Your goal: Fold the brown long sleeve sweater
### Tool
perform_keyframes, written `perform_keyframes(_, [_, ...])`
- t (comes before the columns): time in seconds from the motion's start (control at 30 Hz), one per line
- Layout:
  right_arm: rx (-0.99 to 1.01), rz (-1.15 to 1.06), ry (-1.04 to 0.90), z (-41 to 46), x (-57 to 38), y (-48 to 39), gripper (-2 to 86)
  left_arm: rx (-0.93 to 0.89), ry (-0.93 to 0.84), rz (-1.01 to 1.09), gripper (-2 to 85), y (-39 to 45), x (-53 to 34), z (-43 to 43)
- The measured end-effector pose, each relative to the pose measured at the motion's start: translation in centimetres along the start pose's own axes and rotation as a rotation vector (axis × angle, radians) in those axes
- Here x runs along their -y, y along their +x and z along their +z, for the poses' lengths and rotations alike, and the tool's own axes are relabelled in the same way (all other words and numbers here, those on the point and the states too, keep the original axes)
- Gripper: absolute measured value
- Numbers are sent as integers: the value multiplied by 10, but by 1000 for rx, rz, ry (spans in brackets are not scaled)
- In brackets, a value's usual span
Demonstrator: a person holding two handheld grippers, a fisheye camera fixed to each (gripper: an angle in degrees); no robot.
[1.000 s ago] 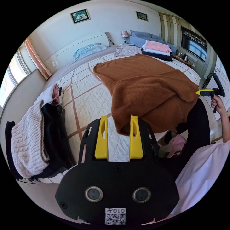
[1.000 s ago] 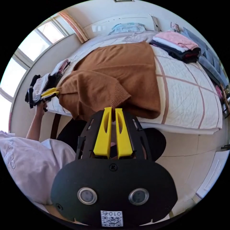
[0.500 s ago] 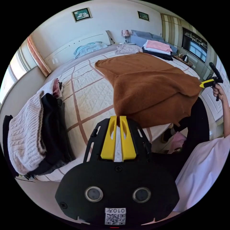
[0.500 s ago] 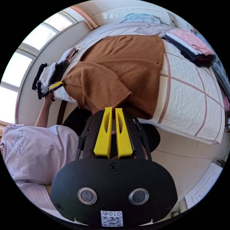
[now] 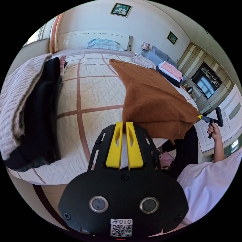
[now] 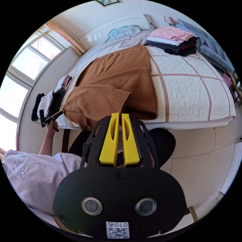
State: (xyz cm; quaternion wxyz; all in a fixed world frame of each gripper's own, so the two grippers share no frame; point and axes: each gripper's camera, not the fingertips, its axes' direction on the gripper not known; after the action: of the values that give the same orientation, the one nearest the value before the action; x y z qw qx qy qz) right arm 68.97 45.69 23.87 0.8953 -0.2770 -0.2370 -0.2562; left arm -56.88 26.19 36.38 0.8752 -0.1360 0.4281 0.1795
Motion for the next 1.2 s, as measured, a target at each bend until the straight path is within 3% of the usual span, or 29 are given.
perform_keyframes(0.13, [-220,-90,-74,21,-14,-46,38,3,-14,20,19,-4,9,3])
perform_keyframes(0.37, [-204,-245,-11,-17,10,-73,38,36,27,159,62,3,41,-41])
perform_keyframes(0.57, [-133,-448,59,-71,52,-102,36,95,31,550,81,56,149,-49])
perform_keyframes(0.67, [-126,-464,62,-68,63,-102,36,133,-64,828,88,85,198,4])
perform_keyframes(0.8, [-92,-482,27,-55,73,-94,36,0,-323,1100,84,106,238,82])
perform_keyframes(0.97, [-57,-467,-5,-47,91,-76,36,-67,-555,1078,64,92,264,137])
perform_keyframes(1.1, [-22,-485,32,-56,108,-70,36,-196,-539,971,32,63,280,128])
perform_keyframes(1.2, [-46,-410,-2,-44,123,-51,36,-178,-528,896,23,43,284,123])
